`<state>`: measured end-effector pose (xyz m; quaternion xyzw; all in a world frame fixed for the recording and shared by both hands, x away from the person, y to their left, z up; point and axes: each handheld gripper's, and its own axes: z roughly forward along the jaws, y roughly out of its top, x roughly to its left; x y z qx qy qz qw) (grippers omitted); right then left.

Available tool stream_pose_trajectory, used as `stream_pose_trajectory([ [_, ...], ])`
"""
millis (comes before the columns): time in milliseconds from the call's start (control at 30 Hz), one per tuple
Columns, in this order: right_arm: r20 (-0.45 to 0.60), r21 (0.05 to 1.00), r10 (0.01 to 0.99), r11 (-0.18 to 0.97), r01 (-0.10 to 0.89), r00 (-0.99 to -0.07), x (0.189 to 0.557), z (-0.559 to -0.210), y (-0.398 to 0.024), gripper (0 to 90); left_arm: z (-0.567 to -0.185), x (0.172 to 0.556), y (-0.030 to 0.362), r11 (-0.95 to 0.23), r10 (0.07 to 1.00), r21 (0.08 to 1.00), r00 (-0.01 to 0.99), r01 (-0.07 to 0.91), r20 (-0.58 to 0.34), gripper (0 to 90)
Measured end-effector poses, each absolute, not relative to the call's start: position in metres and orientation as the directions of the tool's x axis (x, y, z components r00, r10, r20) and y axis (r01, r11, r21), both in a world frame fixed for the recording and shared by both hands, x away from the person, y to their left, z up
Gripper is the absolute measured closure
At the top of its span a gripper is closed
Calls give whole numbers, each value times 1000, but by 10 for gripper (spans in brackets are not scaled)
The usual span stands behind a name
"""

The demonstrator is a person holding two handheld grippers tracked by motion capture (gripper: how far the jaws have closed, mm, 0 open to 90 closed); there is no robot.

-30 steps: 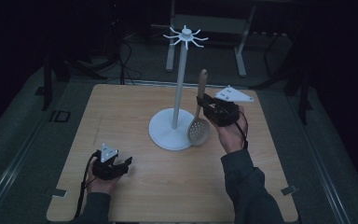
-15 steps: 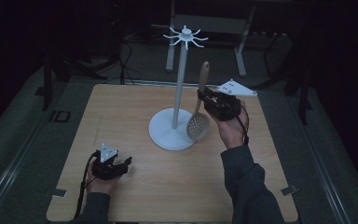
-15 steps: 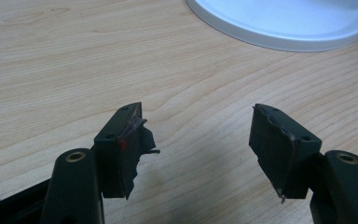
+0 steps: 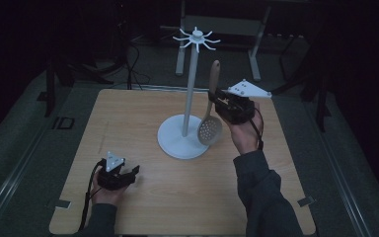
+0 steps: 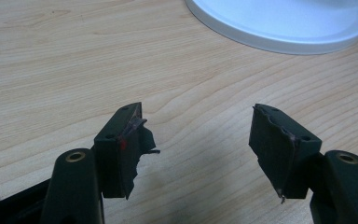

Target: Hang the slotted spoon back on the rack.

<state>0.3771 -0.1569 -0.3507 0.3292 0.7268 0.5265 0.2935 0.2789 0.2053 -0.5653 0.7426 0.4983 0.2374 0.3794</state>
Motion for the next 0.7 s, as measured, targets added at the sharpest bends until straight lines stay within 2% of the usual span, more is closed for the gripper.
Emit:
stream_pose_trajectory([
  [700, -64, 964, 798, 204, 170, -599, 387, -329, -154, 739, -565, 279, 205, -216, 919, 799, 394, 560, -28, 357],
])
